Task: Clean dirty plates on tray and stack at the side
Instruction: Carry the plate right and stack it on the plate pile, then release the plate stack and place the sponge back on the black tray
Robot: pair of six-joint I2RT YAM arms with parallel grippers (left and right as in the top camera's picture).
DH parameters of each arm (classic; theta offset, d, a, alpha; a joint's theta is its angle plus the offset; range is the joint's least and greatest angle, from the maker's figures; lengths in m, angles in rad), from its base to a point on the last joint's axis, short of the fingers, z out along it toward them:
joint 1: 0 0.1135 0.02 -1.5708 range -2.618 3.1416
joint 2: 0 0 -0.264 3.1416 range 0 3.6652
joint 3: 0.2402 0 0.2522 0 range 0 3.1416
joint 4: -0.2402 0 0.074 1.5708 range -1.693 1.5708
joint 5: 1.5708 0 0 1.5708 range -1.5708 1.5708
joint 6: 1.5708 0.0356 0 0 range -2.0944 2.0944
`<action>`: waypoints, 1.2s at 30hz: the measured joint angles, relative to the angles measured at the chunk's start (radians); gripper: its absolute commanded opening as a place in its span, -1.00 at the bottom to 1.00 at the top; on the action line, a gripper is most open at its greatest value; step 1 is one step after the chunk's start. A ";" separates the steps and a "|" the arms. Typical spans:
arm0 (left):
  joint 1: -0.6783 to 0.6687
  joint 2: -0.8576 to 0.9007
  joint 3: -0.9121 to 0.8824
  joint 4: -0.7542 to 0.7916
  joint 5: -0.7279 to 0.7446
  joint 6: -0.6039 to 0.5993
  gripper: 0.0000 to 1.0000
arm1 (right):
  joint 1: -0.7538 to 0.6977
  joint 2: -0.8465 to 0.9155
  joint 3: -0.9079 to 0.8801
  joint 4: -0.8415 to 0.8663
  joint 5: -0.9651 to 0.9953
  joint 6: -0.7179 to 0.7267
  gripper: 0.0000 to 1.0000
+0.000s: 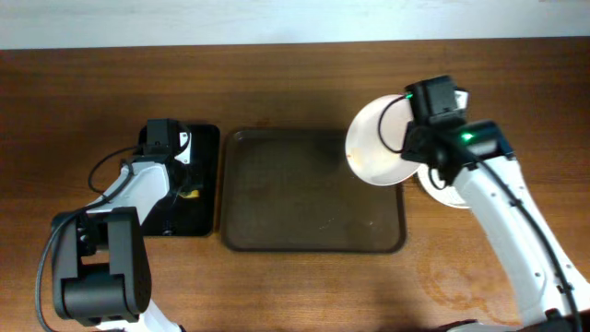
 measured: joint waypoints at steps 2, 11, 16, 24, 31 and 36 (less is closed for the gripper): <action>0.000 -0.018 0.003 -0.022 0.024 0.011 -0.49 | -0.155 0.000 0.000 -0.001 -0.104 0.001 -0.92; 0.000 -0.072 -0.003 -0.016 0.048 0.022 -0.39 | -0.548 0.108 -0.001 -0.052 -0.224 -0.012 -0.92; 0.002 -0.002 -0.007 0.031 0.050 0.023 -1.00 | -0.623 0.229 -0.001 -0.042 -0.230 -0.023 -0.92; 0.001 -0.036 -0.014 0.000 0.051 0.026 -0.65 | -0.626 0.257 -0.001 -0.055 -0.237 -0.044 -0.60; 0.001 -0.215 -0.019 -0.051 0.128 0.026 -0.69 | -0.626 0.237 -0.001 -0.083 -0.480 -0.167 -0.50; -0.002 -0.168 -0.019 -0.051 0.176 0.008 -1.00 | -0.587 0.072 -0.001 -0.129 -0.542 -0.251 -0.49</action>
